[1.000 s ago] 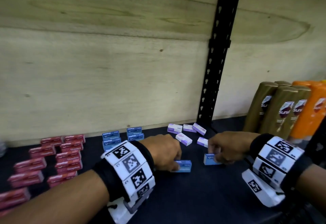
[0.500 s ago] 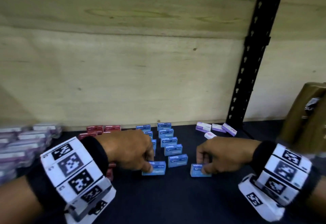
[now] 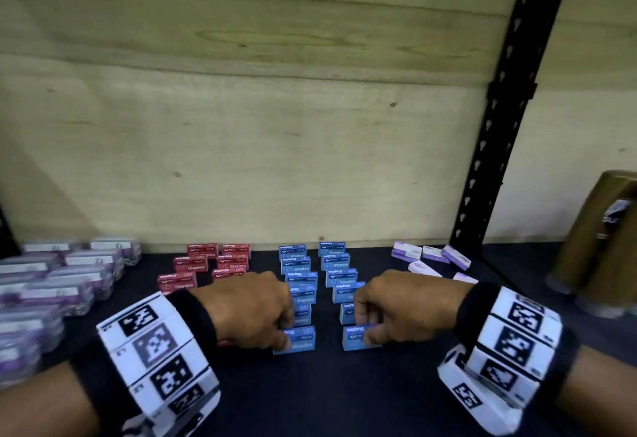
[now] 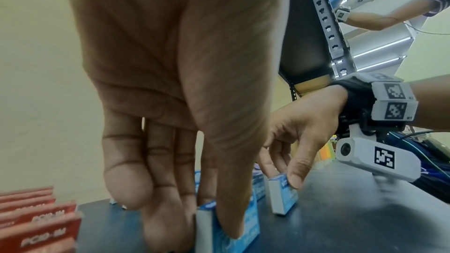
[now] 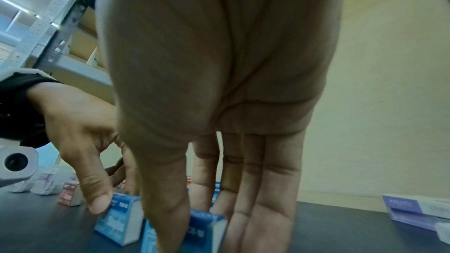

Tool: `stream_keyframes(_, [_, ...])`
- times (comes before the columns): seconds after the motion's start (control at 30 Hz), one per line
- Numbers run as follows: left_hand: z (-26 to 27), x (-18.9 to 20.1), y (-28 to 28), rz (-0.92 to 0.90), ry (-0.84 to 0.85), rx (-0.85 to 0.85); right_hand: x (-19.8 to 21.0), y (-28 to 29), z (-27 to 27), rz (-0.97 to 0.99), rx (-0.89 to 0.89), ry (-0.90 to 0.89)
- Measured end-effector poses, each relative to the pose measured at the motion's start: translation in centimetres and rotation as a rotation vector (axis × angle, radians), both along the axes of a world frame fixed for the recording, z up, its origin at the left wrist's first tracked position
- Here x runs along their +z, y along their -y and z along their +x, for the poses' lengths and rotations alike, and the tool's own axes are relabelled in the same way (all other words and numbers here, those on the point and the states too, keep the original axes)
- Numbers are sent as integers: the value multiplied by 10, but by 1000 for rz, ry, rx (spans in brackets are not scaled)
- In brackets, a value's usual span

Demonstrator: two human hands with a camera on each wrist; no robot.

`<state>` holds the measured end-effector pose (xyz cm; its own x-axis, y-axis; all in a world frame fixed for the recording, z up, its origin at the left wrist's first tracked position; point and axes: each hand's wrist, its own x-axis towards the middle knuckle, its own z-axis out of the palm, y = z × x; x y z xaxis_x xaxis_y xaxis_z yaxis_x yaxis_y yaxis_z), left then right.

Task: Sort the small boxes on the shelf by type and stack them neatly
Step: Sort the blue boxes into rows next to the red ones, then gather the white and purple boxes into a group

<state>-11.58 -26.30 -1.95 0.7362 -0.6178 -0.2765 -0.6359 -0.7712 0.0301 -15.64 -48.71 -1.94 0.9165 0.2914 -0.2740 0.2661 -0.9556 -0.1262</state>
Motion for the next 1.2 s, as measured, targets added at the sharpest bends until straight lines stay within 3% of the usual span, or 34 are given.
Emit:
stream_keyframes(0.3, [-3, 18, 0, 29, 87, 28, 7, 8, -3, 99, 10, 38])
stream_keyframes(0.47, [4, 38, 24, 7, 152, -1, 23, 45, 8, 129, -111, 113])
stream_keyframes(0.73, [41, 47, 97, -56, 175, -104, 38, 134, 57, -35, -354, 187])
stream_keyframes(1.0, [97, 34, 171, -41, 159, -136, 27, 173, 102, -4, -400, 96])
stream_keyframes(1.2, [134, 15, 204, -36, 100, -110, 11, 179, 128, -91, -425, -14])
